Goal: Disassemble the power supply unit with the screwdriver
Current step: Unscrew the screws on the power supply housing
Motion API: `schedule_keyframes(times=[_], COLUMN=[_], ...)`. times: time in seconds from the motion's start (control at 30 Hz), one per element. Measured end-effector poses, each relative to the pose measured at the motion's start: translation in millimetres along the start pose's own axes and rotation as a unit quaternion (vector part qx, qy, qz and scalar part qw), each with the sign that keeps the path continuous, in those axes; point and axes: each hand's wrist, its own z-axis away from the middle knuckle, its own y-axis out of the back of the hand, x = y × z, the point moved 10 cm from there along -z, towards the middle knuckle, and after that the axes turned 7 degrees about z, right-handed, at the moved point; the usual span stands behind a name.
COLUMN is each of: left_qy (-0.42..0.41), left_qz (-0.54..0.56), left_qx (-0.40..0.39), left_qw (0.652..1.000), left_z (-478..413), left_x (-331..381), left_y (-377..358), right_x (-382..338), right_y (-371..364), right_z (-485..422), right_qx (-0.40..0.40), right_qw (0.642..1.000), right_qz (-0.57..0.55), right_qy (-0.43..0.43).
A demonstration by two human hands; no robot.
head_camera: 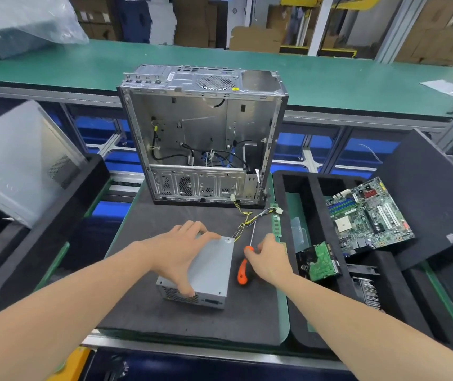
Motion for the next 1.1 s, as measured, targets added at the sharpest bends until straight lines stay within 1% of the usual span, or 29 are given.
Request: schedule_keyframes(times=[0.03,0.07,0.1,0.13,0.17,0.23,0.27,0.33,0.37,0.47,0.6,0.73,0.97,1.1], left_qy=[0.002,0.003,0.004,0.003,0.004,0.010,0.015,0.030,0.037,0.037,0.013,-0.010,-0.028,-0.038], left_qz=[-0.001,-0.003,-0.006,-0.010,-0.015,-0.030,-0.035,-0.012,0.017,0.098,0.144,0.166,0.166,0.193], left_qx=[0.000,0.001,0.004,0.006,0.009,0.012,0.008,0.002,0.003,0.020,0.039,0.054,0.072,0.065], left_qw=[1.000,1.000,1.000,1.000,1.000,0.999,0.999,0.999,0.999,0.994,0.989,0.984,0.983,0.978], left_z=[0,1,1,0,1,2,5,15,21,35,40,39,39,34], left_x=[0,0,0,0,-2,-10,-18,-36,-44,-60,-59,-59,-63,-62], left_y=[0,1,1,1,0,-2,-5,-11,-13,-15,-18,-22,-19,-20], right_x=[-12,-29,-48,-67,-85,-111,-119,-130,-134,-148,-165,-168,-169,-171], right_y=[15,26,29,25,14,-14,-25,-40,-45,-55,-62,-59,-56,-51], right_z=[3,8,14,19,26,42,49,59,62,65,69,66,72,70], right_qx=[0.059,0.095,0.095,0.061,0.004,-0.103,-0.125,-0.124,-0.117,-0.102,-0.102,-0.127,-0.110,-0.129], right_qw=[0.997,0.989,0.979,0.969,0.957,0.923,0.903,0.863,0.850,0.845,0.831,0.840,0.852,0.846], right_qz=[0.030,0.041,0.043,0.051,0.074,0.166,0.228,0.344,0.382,0.407,0.434,0.421,0.411,0.423], right_qy=[0.046,0.107,0.174,0.234,0.281,0.330,0.343,0.349,0.344,0.331,0.334,0.319,0.306,0.300])
